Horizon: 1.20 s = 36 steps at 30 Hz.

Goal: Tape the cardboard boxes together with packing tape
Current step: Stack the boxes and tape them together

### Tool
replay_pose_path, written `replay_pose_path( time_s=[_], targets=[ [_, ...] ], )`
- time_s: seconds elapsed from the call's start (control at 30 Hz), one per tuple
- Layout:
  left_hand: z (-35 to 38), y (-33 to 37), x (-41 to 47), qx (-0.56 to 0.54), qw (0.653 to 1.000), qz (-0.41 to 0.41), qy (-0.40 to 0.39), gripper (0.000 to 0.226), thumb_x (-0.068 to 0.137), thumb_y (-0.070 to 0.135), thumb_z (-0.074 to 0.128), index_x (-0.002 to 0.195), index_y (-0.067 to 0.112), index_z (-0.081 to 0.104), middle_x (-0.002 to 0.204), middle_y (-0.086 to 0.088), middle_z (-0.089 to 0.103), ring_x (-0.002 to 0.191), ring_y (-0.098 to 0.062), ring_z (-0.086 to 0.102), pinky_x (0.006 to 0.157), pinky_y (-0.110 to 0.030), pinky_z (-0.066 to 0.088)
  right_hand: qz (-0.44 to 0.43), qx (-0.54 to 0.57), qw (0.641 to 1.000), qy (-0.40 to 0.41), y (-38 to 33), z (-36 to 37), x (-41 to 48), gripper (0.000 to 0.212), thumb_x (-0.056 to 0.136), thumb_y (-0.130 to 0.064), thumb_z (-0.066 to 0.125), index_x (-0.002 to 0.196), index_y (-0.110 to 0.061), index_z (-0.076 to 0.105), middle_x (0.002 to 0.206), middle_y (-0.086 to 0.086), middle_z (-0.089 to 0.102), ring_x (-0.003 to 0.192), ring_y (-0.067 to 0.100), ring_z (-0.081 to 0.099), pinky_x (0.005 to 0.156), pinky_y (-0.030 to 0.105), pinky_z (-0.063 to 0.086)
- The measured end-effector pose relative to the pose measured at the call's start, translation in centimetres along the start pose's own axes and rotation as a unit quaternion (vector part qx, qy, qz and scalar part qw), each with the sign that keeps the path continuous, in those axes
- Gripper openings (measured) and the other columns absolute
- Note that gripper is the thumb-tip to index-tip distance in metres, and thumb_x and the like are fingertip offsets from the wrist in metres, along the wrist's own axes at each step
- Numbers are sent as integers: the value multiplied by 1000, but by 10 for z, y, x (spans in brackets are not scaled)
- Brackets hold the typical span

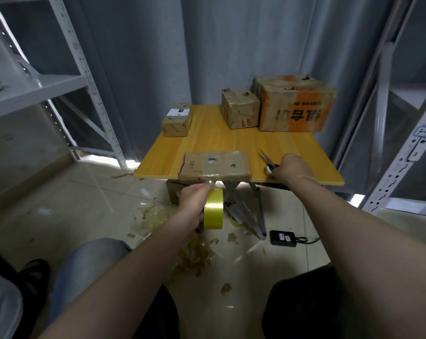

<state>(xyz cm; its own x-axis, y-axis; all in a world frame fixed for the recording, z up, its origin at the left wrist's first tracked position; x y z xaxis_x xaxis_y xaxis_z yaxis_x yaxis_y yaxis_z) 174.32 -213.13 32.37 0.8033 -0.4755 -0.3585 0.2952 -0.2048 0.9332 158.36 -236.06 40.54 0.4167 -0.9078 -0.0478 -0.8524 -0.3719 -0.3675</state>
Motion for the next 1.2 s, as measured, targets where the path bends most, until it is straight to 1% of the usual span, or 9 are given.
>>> replay_pose_path(
  time_s=[0.1, 0.23, 0.3, 0.43, 0.63, 0.77, 0.9, 1.03, 1.2],
  targets=[
    [0, 0, 0, -5, 1000, 0, -1, 15, 95, 30, 72, 109, 25, 72, 89, -1, 69, 76, -20, 65, 48, -22, 45, -41, 176, 983, -28, -15, 2, -2, 40, 103, -35, 61, 78, -3, 60, 70, 10, 54, 60, 27, 52, 49, 30, 34],
    [0, -2, -2, -17, 1000, -2, 5, 14, 95, 32, 73, 108, 27, 73, 91, 0, 69, 78, -20, 63, 52, -24, 43, -124, 436, 865, -217, -45, 9, -26, 18, 104, -13, 60, 103, 1, 71, 78, 7, 74, 40, 9, 45, 37, 22, 38],
    [0, -3, -3, -22, 1000, -5, 7, 12, 94, 32, 74, 105, 27, 74, 91, 1, 70, 78, -19, 65, 52, -24, 44, -130, 452, 821, -323, -52, 14, -36, 15, 97, -12, 71, 101, 2, 72, 80, 10, 75, 45, 9, 50, 43, 23, 52],
    [1, -2, -2, -28, 1000, 1, 9, 16, 94, 30, 74, 108, 23, 75, 93, -2, 72, 83, -23, 67, 60, -28, 47, -97, 332, 802, -487, -44, 26, -51, 50, 78, -29, 83, 106, 8, 65, 73, 12, 69, 60, 17, 66, 72, 36, 65],
    [-2, -6, -4, -12, 1000, -5, 19, 4, 93, 28, 74, 91, 25, 74, 80, 2, 69, 69, -17, 63, 36, -15, 40, -85, 131, 847, -508, -28, 21, -49, 52, 69, -33, 92, 98, 1, 67, 69, 8, 67, 63, 20, 67, 82, 45, 65],
    [-4, -5, -5, -9, 1000, 6, 14, 3, 91, 27, 76, 88, 24, 76, 75, 4, 73, 70, -17, 67, 47, -21, 46, -58, 100, 883, -454, -27, 16, -41, 54, 74, -34, 92, 95, 6, 62, 64, 12, 68, 64, 27, 71, 76, 47, 65],
    [-5, -4, -5, -10, 1000, -1, 10, 7, 89, 29, 78, 92, 24, 77, 89, -4, 77, 83, -26, 72, 64, -31, 55, -70, 73, 879, -466, -42, 17, -41, 59, 69, -36, 92, 97, 8, 64, 68, 15, 70, 66, 27, 73, 71, 43, 65],
    [-5, -2, -3, -9, 1000, -3, 14, 9, 89, 28, 78, 82, 22, 77, 81, -2, 75, 74, -24, 70, 61, -29, 54, -91, 57, 878, -467, -56, 25, -40, 67, 66, -36, 94, 107, 9, 67, 84, 18, 67, 69, 28, 74, 72, 42, 64],
    [-6, -3, -2, -16, 1000, -8, 15, 10, 90, 28, 78, 82, 23, 72, 83, -2, 73, 76, -23, 69, 64, -30, 53, -102, 61, 883, -455, -67, 29, -36, 54, 69, -31, 93, 99, 6, 67, 81, 17, 68, 69, 25, 76, 71, 39, 65]
  ],
)
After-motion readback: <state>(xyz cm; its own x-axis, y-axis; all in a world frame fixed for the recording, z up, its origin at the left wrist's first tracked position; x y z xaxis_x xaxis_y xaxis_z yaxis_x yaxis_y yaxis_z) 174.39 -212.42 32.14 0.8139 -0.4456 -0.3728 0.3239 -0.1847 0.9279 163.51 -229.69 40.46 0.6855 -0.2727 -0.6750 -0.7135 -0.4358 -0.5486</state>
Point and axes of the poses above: each hand's wrist, its own x-axis towards the middle knuckle, its own z-axis out of the palm, y = z × x, the point moved 6 cm from there along x, towards the middle knuckle
